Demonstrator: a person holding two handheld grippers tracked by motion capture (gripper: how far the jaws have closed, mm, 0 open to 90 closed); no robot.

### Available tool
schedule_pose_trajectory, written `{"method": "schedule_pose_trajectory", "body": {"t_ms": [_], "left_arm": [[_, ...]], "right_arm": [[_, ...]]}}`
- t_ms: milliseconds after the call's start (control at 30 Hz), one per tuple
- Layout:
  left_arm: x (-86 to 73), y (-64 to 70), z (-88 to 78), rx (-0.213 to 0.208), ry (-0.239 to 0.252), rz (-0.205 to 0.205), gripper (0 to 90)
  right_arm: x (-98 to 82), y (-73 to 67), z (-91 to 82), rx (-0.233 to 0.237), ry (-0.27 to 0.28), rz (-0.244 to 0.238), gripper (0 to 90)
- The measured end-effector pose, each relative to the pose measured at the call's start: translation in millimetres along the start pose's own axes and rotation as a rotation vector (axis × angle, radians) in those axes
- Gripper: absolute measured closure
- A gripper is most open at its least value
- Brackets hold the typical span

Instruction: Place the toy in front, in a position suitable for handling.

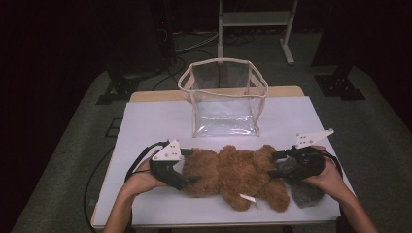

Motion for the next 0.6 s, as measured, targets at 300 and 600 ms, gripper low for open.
{"method": "schedule_pose_trajectory", "body": {"t_ms": [300, 600], "left_arm": [[-6.4, -3.0, -5.6, 0.035, 0.001, -0.013, 8.8], [-10.3, -5.2, -8.6, 0.044, -0.007, -0.028, 7.5]], "right_arm": [[8.3, 5.2, -16.0, -0.030, -0.004, 0.003, 24.9], [25.6, 13.4, -22.7, -0.045, -0.017, 0.000, 28.2]]}}
Point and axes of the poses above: each handheld gripper's, and its own axes: z roughly forward along the jaws, x roughly out of its top, y roughly to its right, the point moved 1 cm from there along z, roughly forward along the jaws, and after that the axes turned 5 degrees about -y, right-handed, at the moved point
